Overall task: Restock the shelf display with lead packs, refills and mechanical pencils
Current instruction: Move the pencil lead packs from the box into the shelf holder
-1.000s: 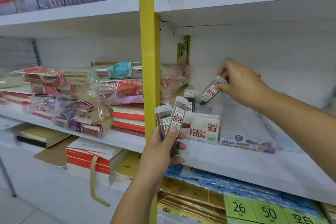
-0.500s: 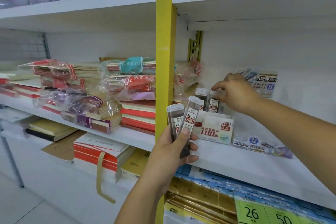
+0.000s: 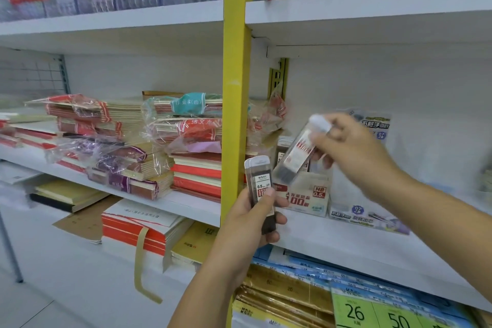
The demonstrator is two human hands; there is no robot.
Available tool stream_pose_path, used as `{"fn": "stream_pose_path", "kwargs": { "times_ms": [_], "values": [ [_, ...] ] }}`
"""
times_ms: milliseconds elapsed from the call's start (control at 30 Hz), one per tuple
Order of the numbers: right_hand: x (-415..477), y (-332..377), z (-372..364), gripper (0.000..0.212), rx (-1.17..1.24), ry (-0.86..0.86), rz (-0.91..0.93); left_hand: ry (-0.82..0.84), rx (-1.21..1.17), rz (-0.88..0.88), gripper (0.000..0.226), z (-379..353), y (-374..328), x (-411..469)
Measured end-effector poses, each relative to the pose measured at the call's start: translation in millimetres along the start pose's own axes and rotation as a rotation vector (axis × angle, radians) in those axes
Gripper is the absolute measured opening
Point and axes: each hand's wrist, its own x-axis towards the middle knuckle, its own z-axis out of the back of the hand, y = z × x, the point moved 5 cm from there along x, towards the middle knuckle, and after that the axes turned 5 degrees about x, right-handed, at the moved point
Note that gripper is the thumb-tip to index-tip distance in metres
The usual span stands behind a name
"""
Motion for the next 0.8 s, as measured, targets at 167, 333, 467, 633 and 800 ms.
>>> {"fn": "stream_pose_path", "kwargs": {
  "times_ms": [167, 333, 467, 633, 800],
  "values": [
    [39, -2, 26, 0.015, -0.491, -0.094, 0.172, -0.034, 0.039, 0.035, 0.019, 3, 3, 3],
    [55, -31, 2, 0.017, -0.707, 0.101, 0.183, -0.057, 0.072, 0.010, 0.018, 3, 3, 4],
    [64, -49, -5, 0.037, -0.765, 0.102, 0.105, -0.055, 0.077, 0.003, 0.019, 5, 1, 4],
    [71, -55, -12, 0.029, -0.977, 0.080, 0.210, -0.057, 0.104, -0.008, 0.018, 8, -1, 2],
    [64, -49, -7, 0.028, -1.066, 0.057, 0.189, -0.063, 0.122, -0.023, 0.016, 10, -5, 0]
  ]
}}
